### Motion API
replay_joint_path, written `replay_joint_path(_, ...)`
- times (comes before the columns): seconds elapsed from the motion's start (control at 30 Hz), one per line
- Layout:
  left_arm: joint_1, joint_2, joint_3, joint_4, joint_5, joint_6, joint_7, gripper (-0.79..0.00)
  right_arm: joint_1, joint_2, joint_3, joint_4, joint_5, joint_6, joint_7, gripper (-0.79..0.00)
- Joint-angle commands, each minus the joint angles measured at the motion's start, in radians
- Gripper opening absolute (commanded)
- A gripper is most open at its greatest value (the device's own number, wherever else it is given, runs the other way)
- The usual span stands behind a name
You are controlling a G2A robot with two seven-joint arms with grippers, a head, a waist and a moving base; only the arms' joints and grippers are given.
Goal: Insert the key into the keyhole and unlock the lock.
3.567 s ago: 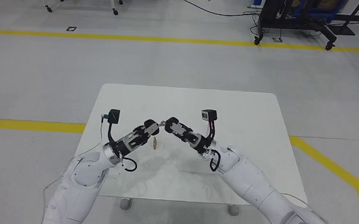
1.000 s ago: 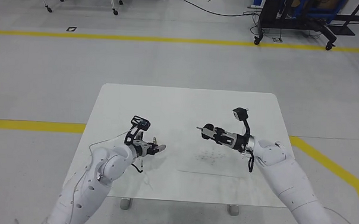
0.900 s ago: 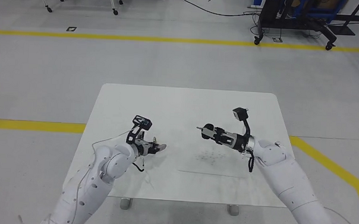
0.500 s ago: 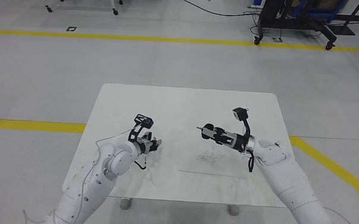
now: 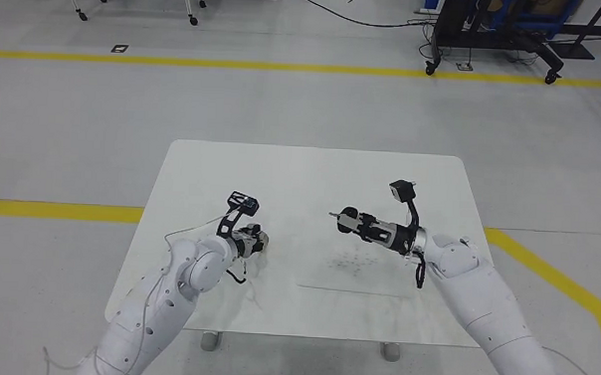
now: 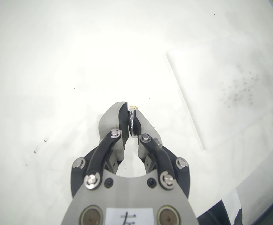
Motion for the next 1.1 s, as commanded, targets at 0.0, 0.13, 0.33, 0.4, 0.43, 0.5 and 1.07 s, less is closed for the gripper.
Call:
replay_joint_path(0.0,0.004,0.0,-0.009,-0.004,-0.016,-0.012,0.008,-0.785,0.0,0.0,0.0,0.0,0.0,0.0,0.0,-0.785)
replay_joint_path(0.13,0.02,0.002,-0.043,-0.02,-0.082,-0.049,0.044,-0.785,0.0,0.0,0.0,0.0,0.0,0.0,0.0,-0.785)
replay_joint_path(0.33,0.077,0.012,-0.145,-0.054,-0.341,-0.242,0.138,-0.785,0.0,0.0,0.0,0.0,0.0,0.0,0.0,-0.785)
replay_joint_path(0.4,0.1,0.017,-0.186,-0.053,-0.462,-0.341,0.158,-0.785,0.0,0.0,0.0,0.0,0.0,0.0,0.0,-0.785)
replay_joint_path(0.43,0.108,0.02,-0.205,-0.049,-0.505,-0.384,0.157,-0.785,0.0,0.0,0.0,0.0,0.0,0.0,0.0,-0.785)
replay_joint_path(0.5,0.123,0.025,-0.23,-0.046,-0.573,-0.459,0.151,-0.785,0.0,0.0,0.0,0.0,0.0,0.0,0.0,-0.785)
replay_joint_path(1.07,0.114,0.04,-0.235,0.073,-1.287,-0.691,-0.082,-0.785,-0.006,-0.003,-0.012,-0.05,-0.049,0.038,-0.027,-0.785)
